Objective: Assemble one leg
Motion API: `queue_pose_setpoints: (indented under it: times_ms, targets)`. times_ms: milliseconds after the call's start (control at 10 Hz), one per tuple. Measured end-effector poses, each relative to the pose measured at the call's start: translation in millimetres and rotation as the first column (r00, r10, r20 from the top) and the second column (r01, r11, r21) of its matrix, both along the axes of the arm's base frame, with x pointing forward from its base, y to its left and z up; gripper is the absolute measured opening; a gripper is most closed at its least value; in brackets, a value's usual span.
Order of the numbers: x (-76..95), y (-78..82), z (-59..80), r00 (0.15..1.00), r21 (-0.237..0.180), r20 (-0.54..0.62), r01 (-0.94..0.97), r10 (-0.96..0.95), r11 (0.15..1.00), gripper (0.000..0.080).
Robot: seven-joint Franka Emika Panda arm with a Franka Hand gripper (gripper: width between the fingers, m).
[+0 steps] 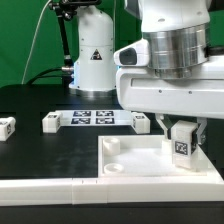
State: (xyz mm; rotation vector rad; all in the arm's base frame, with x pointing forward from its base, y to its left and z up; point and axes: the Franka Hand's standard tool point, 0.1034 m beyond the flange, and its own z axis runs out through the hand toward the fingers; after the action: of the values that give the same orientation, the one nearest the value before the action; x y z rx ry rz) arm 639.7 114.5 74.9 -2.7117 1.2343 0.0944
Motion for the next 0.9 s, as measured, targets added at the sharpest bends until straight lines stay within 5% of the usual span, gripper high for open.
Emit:
queue_pose_setpoints:
  times_ms: [500, 600, 700, 900]
  targets:
    - [-2.6, 9.9, 0.2, 0.93, 0.008, -0.082, 0.359, -0.357, 0.933, 0.0299]
    - [-2.7, 10.0, -0.2, 0.941, 0.01, -0.076, 0.33, -0.328, 0.944, 0.0413]
    - [-2.5, 9.8, -0.2, 0.959, 0.013, -0.067, 0.278, -0.276, 0.961, 0.0413]
    - [-2.0, 11.0, 0.3, 0.991, 0.017, -0.041, 0.132, -0.131, 0.991, 0.0628]
